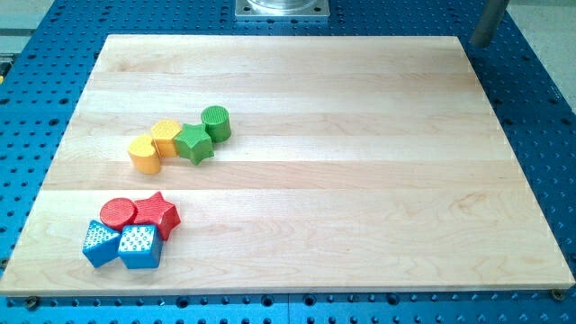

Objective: Push the cube below the heart

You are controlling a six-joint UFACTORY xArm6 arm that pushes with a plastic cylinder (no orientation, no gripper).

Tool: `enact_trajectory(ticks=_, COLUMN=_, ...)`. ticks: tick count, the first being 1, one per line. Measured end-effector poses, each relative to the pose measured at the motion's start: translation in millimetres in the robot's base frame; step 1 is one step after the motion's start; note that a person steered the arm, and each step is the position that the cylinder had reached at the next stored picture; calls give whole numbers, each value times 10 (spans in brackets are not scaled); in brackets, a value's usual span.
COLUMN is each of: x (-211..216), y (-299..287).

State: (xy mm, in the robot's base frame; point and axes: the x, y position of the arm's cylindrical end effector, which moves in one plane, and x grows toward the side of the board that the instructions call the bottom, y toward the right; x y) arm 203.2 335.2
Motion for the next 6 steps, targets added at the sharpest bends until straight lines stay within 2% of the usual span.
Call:
enact_trajectory(ticks=2, x=155, y=0)
enact_trajectory(ticks=3, x=305, y=-216)
enact_trajectory(ticks=4, x=1515, y=-1012)
enact_trajectory(ticks=6, x=2221, y=-3447)
